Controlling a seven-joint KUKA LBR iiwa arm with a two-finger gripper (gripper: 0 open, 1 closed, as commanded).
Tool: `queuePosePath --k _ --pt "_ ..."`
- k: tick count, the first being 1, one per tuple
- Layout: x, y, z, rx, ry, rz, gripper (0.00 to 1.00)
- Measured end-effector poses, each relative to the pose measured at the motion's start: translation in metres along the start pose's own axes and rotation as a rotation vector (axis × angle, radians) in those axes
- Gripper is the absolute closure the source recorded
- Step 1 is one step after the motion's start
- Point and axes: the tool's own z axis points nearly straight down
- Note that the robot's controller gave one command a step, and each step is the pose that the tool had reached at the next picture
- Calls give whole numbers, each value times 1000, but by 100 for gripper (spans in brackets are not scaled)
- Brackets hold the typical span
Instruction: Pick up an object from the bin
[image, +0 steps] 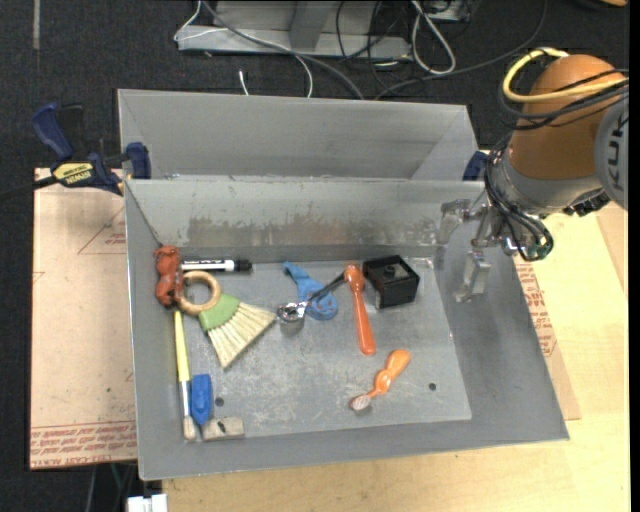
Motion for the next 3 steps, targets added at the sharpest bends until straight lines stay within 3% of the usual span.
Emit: queuePosePath --k 1,2,3 --pt "-2 0 -4 1 -6 -2 0" --pt "-8 17 59 0 -10 133 0" --pt "-14 33 72 1 -10 92 0"
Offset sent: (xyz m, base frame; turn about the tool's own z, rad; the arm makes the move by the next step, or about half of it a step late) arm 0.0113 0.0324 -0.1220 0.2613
